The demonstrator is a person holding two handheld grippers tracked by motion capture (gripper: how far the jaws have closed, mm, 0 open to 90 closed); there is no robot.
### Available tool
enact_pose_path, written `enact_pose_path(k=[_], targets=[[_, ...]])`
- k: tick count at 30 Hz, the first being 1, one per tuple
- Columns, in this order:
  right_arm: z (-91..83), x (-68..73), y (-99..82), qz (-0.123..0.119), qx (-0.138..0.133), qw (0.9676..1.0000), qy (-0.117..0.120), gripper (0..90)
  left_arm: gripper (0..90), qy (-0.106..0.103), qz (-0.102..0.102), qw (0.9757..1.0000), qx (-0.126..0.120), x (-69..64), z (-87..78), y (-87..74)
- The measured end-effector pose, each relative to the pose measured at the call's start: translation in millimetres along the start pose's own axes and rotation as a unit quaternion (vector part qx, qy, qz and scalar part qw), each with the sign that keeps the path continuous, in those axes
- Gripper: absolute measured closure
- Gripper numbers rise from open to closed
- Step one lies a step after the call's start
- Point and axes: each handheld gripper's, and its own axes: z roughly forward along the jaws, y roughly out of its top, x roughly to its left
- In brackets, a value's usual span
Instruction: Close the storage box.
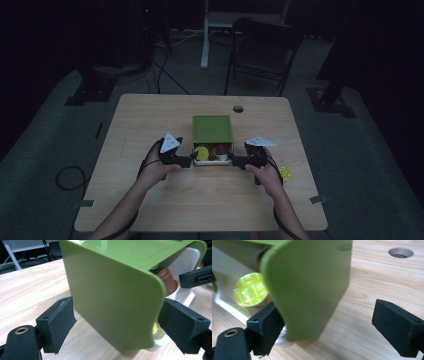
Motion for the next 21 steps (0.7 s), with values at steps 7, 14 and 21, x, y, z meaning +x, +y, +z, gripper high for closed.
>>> enact_pose_path(k=[7, 14, 21], targets=[[-3.2, 5.7, 0.5, -0.022, -0.007, 0.9997, 0.007, 11.3, 14.6, -0.008, -0.013, 0.9999, 0.0, -5.0, -5.3, -0.3], [-5.1, 4.6, -1.2, -0.016, -0.002, 0.9999, -0.005, 11.3, 14.5, -0.015, -0.018, 0.9997, 0.004, -9.0, -8.1, -1.0], [-9.7, 3.4, -5.7, -0.022, 0.004, 0.9997, -0.013, 11.3, 14.5, -0.003, -0.009, 0.9999, 0.008, -8.6, -16.0, -3.3]])
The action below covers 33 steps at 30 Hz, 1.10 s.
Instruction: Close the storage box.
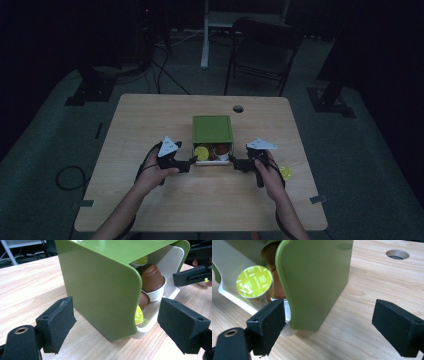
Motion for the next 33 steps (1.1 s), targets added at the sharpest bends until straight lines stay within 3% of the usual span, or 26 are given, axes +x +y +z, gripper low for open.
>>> enact_pose_path(k=[16, 33], targets=[[-16.1, -7.0, -10.6, 0.008, 0.002, 0.9999, -0.006, 11.3, 14.5, 0.018, -0.003, 0.9998, 0.013, 5.7, -15.3, -14.4], [-31.6, -14.9, -35.1, 0.0, 0.026, 0.9993, -0.028, 11.3, 14.5, 0.051, -0.034, 0.9977, 0.029, 17.6, -40.1, -41.1]])
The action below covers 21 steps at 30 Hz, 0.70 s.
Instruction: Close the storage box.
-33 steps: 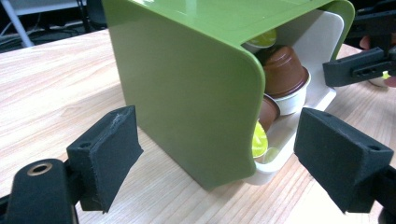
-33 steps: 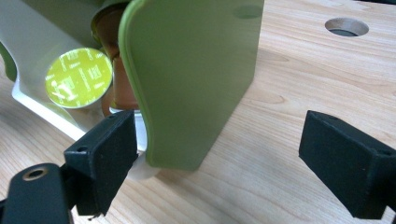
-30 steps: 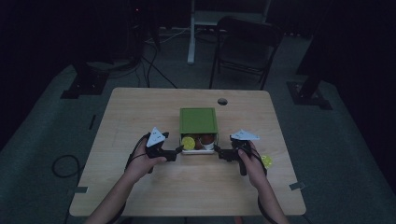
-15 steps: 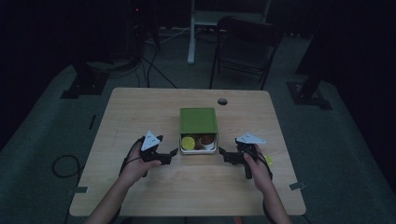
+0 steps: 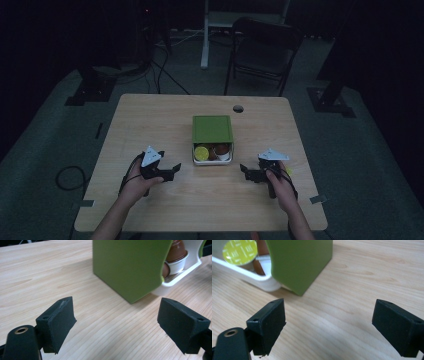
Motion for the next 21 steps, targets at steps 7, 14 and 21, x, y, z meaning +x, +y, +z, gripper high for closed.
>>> enact_pose_path(k=[7, 14, 21], targets=[[-5.1, -1.2, -12.0, -0.001, 0.011, 0.9999, -0.007, 11.3, 14.6, 0.013, -0.013, 0.9996, 0.021, 7.8, -10.4, -9.6], [-8.3, 0.5, -22.5, -0.006, 0.023, 0.9997, -0.01, 11.3, 14.6, 0.027, -0.023, 0.9987, 0.037, 12.9, -19.2, -19.4], [-10.0, 1.6, -28.9, -0.01, 0.031, 0.9994, -0.011, 11.3, 14.6, 0.06, -0.029, 0.9972, 0.033, 19.9, -32.9, -24.1]])
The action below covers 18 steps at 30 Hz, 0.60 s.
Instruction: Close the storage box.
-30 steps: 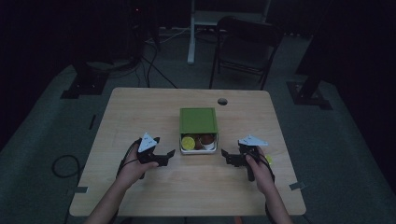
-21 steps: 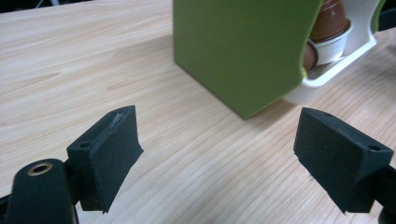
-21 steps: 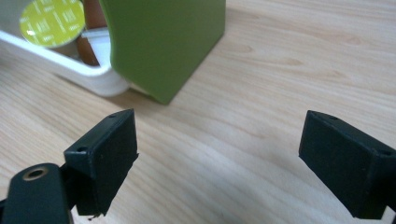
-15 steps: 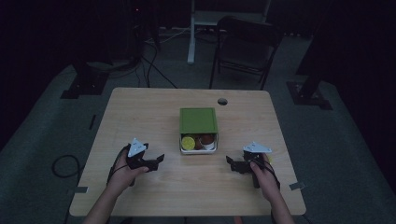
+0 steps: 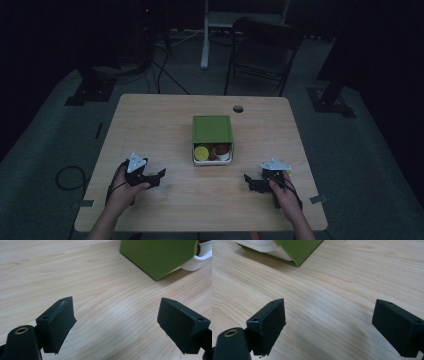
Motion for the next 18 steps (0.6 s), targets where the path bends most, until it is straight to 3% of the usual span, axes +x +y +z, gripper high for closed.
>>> enact_pose_path(k=[9, 12, 18], targets=[[0.7, -1.1, -5.3, 0.002, 0.014, 0.9999, -0.01, 11.3, 14.6, 0.03, -0.019, 0.9993, 0.004, 12.9, -15.1, -12.0], [0.8, -1.7, -5.9, 0.002, 0.022, 0.9997, -0.012, 11.3, 14.6, 0.032, -0.023, 0.9992, 0.004, 17.6, -18.7, -15.8], [1.9, -4.5, -7.1, -0.016, 0.049, 0.9986, -0.012, 11.3, 14.6, 0.043, -0.027, 0.9987, 0.009, 27.2, -25.9, -20.8]])
